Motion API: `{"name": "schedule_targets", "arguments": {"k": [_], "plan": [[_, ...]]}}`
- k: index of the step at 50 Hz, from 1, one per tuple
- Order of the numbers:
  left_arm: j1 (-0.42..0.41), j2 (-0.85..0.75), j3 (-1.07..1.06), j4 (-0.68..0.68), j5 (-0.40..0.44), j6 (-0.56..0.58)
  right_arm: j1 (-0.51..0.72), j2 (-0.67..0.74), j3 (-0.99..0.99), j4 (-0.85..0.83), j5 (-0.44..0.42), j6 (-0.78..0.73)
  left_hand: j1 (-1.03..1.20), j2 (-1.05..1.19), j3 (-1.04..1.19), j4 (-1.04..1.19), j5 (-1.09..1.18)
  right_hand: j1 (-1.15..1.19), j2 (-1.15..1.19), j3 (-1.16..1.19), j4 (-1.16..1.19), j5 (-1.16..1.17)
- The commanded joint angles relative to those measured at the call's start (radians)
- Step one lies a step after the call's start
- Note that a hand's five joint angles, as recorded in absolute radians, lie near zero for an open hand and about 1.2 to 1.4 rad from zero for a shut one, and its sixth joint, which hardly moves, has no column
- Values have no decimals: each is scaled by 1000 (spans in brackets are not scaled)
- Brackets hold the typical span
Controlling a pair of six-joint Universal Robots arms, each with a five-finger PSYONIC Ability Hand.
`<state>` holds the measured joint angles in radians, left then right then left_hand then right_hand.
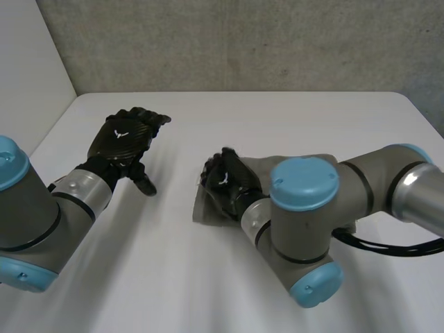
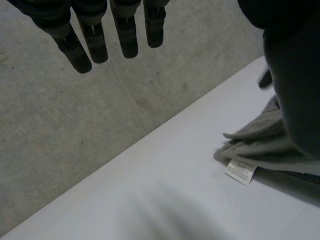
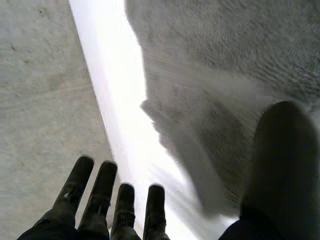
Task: Fold the towel.
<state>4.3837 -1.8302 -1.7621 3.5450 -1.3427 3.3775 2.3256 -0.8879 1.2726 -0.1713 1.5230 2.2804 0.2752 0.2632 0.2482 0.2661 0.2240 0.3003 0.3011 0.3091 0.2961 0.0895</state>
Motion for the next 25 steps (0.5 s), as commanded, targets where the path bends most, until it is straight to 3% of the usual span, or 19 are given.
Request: {"name": "schedule_targets", "arguments": {"k": [1,7,11,18,25], "plan": [[-19,-9,23,0,-1,0,-132,-222,118,-8,0,184,-79,-67,-52,-70,-203,-126,-127,-135,-122,-89],[-65,-32,55,5,-3,0,-274,-315,229,39,-3,349,-79,-67,-52,-70,-203,-126,-127,-135,-122,-89],[-90,-52,72,5,-3,2,-324,-335,304,81,-23,338,-79,-67,-52,-70,-203,-126,-127,-135,-122,-89],[-180,-121,118,5,-25,5,-451,-332,474,61,-112,327,-79,-67,-52,-70,-203,148,148,140,153,185],[-211,-146,125,3,-72,8,-489,-319,528,-11,-112,327,-79,-67,-52,-70,-203,266,265,257,270,302]]}}
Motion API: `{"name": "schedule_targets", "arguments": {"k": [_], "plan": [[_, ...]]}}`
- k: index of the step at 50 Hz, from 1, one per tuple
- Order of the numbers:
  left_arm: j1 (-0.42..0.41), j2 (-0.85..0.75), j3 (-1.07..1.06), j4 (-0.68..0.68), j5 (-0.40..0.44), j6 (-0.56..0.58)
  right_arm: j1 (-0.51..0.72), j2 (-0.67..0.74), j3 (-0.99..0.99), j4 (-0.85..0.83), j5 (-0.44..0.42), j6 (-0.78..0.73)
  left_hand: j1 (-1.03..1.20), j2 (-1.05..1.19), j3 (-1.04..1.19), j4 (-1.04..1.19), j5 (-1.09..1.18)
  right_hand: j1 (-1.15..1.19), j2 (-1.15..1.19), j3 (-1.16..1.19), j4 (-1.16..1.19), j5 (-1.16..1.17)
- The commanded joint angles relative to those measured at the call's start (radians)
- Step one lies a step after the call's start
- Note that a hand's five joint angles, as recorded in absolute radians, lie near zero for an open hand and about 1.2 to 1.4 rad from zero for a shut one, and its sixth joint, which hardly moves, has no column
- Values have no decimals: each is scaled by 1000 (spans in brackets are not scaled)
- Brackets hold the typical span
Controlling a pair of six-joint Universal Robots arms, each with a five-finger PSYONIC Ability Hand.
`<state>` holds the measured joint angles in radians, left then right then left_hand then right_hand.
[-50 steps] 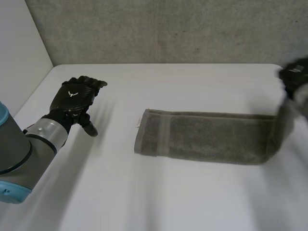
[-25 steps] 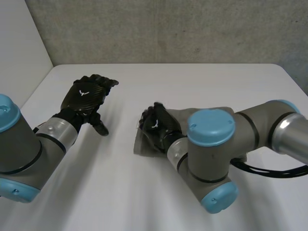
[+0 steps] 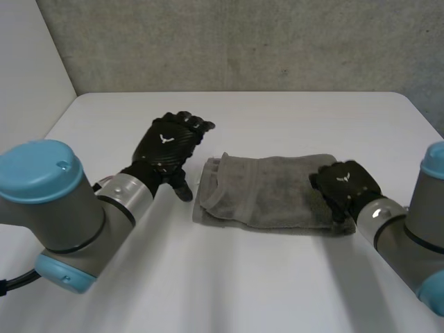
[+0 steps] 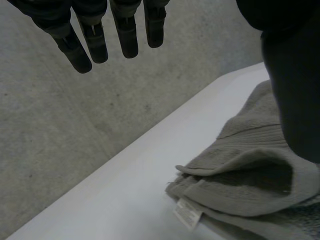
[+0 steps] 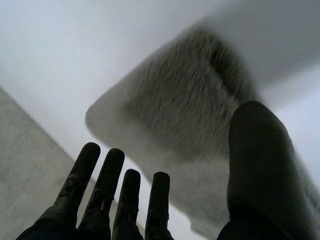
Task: Fold the towel.
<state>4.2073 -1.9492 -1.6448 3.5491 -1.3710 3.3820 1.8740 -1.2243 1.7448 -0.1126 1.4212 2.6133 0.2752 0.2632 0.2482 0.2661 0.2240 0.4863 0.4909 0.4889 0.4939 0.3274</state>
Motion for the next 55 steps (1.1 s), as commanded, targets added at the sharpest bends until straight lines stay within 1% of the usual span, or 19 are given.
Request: {"name": "schedule_targets", "arguments": {"k": [1,5,7,8,9,16,17,21,26,32,34,40,43,46,48,49,51,52,55], "plan": [[-38,-28,7,-1,-45,3,-41,28,56,-79,-7,-7,-79,-67,-52,-70,-203,98,93,95,90,82],[-38,-28,5,-3,-46,0,-41,68,42,-81,-1,-7,-79,-67,-52,-70,-203,236,231,233,228,220],[-35,-25,7,-6,-52,-4,-41,91,24,-84,15,-9,-79,-67,-52,-70,-203,746,742,744,739,731],[-35,-25,7,-6,-52,-4,-41,91,24,-84,15,-9,-79,-67,-52,-70,-203,749,745,747,742,734],[-35,-22,5,-6,-54,-6,-38,92,12,-84,31,-9,-79,-67,-52,-70,-203,908,904,906,901,893],[-30,-5,-4,-7,-54,-4,-7,71,-76,-88,120,-102,-79,-67,-52,-70,-203,910,905,907,902,894],[-27,10,-4,-9,-54,-4,40,66,-111,-82,124,-143,-79,-67,-52,-70,-203,910,905,907,902,894],[-18,47,-6,-7,-56,-9,189,85,-205,-78,122,-239,-79,-67,-52,-70,-203,910,905,907,902,894],[39,107,-12,-9,-71,-67,411,225,-396,-78,122,-439,-79,-67,-52,-70,-203,910,905,907,902,894],[79,148,-26,-10,-86,-121,527,310,-487,-87,104,-519,-79,-67,-52,-70,-203,910,905,907,902,894],[100,165,-33,-9,-86,-131,577,357,-510,-87,59,-523,-76,-64,-49,-67,-200,910,905,907,902,894],[103,168,-33,-9,-85,-131,593,416,-507,-81,53,-523,-79,-67,-52,-70,-203,910,905,907,902,894],[94,167,-32,-9,-83,-133,582,424,-467,-85,96,-478,-79,-67,-52,-70,-203,-157,-162,-160,-165,-173],[92,164,-30,-6,-83,-135,577,407,-456,-85,117,-430,-82,-70,-55,-73,-206,-310,-315,-313,-318,-326],[88,154,-15,-4,-83,-136,554,318,-421,-87,139,-276,-82,-70,-55,-73,-206,-312,-316,-314,-319,-327],[88,154,-15,-4,-83,-136,554,318,-421,-87,139,-276,-82,-70,-55,-73,-206,-312,-316,-314,-319,-327],[62,130,9,-1,-83,-136,483,212,-371,-87,134,-69,-82,-70,-55,-73,-206,-312,-316,-314,-319,-327],[62,130,10,-1,-83,-136,482,212,-370,-87,134,-68,-82,-70,-55,-73,-206,-312,-316,-314,-319,-327],[17,89,49,-7,-88,-144,412,128,-328,-81,114,122,-82,-70,-55,-73,-206,-312,-316,-314,-319,-327]]}}
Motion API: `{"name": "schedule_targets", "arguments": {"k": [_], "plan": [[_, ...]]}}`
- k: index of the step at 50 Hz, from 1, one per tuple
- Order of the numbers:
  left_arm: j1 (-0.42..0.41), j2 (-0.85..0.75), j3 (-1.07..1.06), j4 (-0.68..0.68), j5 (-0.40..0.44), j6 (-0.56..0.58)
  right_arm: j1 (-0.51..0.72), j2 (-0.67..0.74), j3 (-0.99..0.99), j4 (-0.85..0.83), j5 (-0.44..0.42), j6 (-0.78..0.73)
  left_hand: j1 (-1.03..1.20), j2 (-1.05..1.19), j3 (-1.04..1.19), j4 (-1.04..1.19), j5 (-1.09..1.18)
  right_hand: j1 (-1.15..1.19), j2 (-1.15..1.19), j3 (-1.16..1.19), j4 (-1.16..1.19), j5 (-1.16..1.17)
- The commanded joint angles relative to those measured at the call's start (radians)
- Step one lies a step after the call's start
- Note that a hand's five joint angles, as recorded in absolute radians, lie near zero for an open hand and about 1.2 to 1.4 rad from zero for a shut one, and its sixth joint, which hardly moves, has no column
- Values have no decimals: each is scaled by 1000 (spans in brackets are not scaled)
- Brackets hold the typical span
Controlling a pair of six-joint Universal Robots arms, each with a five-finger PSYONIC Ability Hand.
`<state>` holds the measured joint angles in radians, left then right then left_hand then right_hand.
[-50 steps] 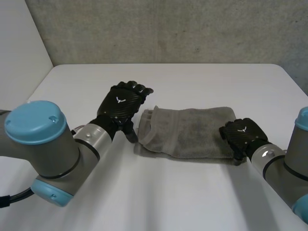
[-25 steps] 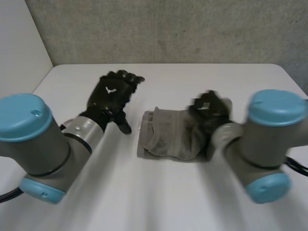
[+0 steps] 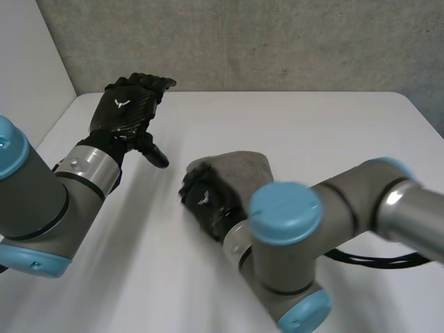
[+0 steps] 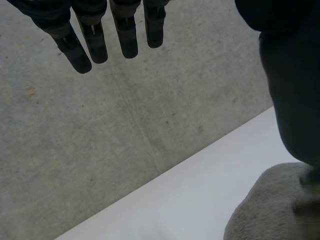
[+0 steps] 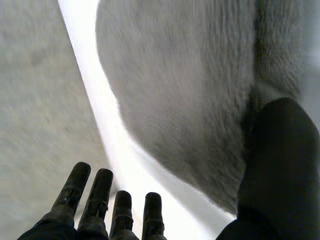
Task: Fold the towel.
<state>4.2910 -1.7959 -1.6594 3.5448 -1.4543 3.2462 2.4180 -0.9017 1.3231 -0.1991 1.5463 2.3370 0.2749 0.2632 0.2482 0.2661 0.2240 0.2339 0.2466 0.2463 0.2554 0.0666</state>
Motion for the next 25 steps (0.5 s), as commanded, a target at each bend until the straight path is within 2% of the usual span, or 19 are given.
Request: {"name": "schedule_targets", "arguments": {"k": [1,2,4,6,13,15,18,20,25], "plan": [[-83,-82,81,-4,-4,-22,-158,-230,113,10,-27,485,-79,-67,-52,-70,-203,-59,-72,-72,-81,-67],[-83,-82,81,-4,-4,-22,-158,-230,113,10,-28,486,-79,-67,-52,-70,-203,-59,-72,-72,-81,-67],[-97,-115,110,-7,-4,-78,-209,-276,143,15,-69,606,-76,-64,-49,-67,-200,-59,-72,-72,-81,-67],[-103,-140,128,-12,-3,-118,-244,-287,159,17,-84,643,-73,-61,-47,-64,-197,-59,-72,-72,-81,-67],[-143,-266,208,-95,-1,-232,-335,-281,176,40,-135,679,-67,-56,-41,-59,-191,-59,-72,-72,-81,-67],[-165,-341,245,-148,-9,-243,-343,-235,157,56,-140,682,-61,-50,-35,-53,-185,-59,-72,-72,-81,-67],[-172,-372,256,-173,-24,-244,-344,-186,137,69,-140,683,-61,-50,-35,-53,-185,-59,-72,-72,-81,-67],[-175,-430,268,-208,-69,-240,-343,-99,93,105,-135,683,-61,-50,-35,-53,-185,-59,-72,-72,-81,-67],[-177,-473,270,-216,-119,-235,-338,-4,39,177,-135,679,-67,-56,-41,-58,-191,-59,-72,-72,-81,-67]]}}
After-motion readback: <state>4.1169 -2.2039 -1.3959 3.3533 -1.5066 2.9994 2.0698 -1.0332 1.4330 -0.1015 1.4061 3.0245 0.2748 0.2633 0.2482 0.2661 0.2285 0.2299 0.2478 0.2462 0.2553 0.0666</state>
